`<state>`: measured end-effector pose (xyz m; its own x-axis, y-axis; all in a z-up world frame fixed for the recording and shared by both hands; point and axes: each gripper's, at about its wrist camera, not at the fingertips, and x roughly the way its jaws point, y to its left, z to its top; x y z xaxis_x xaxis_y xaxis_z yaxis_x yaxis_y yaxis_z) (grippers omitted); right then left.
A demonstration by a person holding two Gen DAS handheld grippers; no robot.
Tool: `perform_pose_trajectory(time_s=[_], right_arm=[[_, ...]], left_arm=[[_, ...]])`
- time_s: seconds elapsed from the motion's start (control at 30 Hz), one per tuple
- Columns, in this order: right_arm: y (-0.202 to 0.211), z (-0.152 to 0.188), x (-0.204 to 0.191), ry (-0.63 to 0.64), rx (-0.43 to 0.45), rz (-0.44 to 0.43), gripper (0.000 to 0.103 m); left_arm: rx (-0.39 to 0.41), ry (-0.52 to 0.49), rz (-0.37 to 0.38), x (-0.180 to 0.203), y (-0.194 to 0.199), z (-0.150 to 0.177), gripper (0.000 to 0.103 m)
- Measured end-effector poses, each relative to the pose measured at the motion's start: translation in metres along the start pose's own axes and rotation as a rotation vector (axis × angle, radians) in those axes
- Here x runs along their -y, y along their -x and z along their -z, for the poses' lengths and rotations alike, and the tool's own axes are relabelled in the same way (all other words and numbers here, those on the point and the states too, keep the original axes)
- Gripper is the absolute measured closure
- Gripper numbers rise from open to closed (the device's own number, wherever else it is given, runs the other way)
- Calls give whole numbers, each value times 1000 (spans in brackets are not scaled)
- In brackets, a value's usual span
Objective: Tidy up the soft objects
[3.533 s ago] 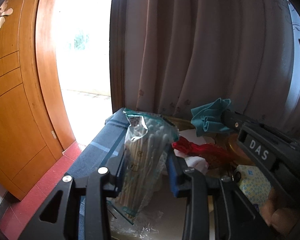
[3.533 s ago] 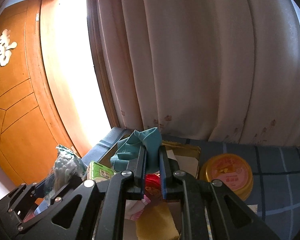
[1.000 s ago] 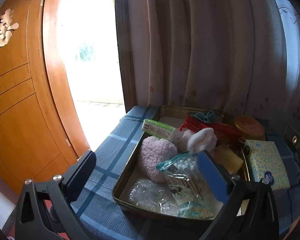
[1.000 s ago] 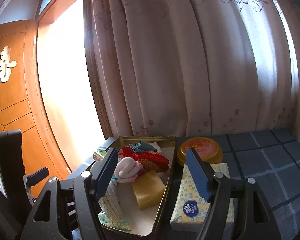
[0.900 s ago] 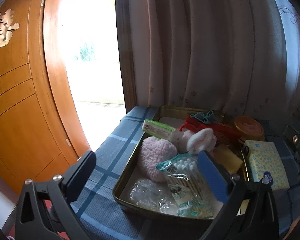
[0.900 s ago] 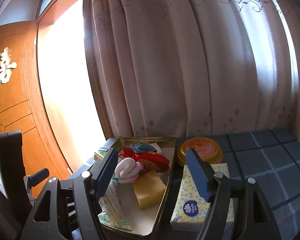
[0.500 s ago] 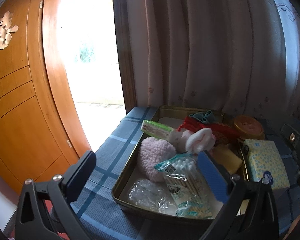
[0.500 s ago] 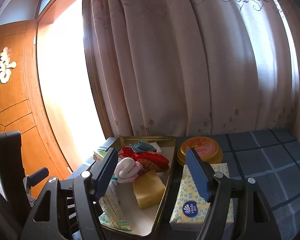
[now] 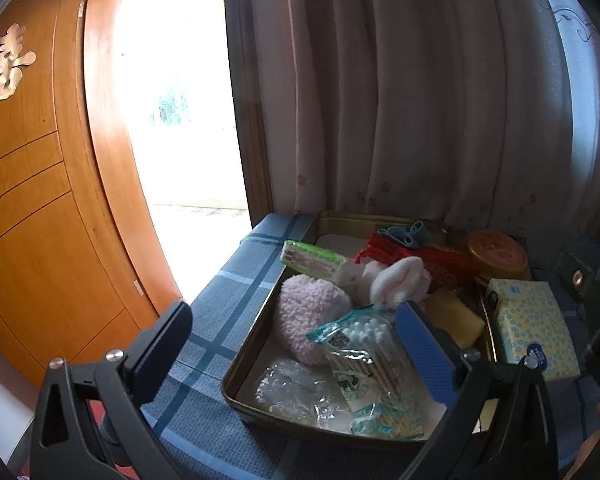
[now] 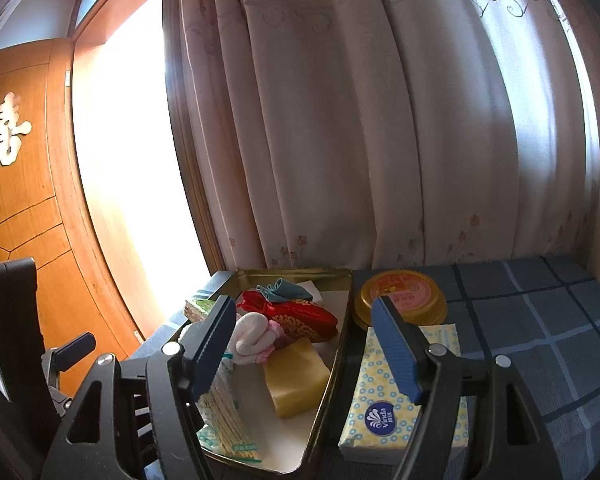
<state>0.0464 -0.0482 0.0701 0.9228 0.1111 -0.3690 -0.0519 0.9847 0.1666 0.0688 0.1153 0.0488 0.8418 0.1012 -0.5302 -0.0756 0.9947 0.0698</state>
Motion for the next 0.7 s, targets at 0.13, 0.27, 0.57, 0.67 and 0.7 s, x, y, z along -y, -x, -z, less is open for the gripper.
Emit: perform_pose_trajectory(time_s=[0.13, 0.27, 0.57, 0.67, 0.7], right_arm=[[0, 0, 0, -2, -3, 3, 31], [1, -1, 2, -5, 5, 5, 31], [0, -1, 2, -4, 8, 10, 31], [1, -1, 3, -3, 10, 9, 31], [1, -1, 3, -3, 11, 10, 31]], left_arm=[[4, 4, -1, 0, 1, 0, 0], [9, 7, 3, 0, 2, 1, 0], [28, 1, 12, 1, 7, -3, 0], [26, 8, 8, 1, 8, -5, 0], [26, 7, 5, 1, 8, -5, 0]])
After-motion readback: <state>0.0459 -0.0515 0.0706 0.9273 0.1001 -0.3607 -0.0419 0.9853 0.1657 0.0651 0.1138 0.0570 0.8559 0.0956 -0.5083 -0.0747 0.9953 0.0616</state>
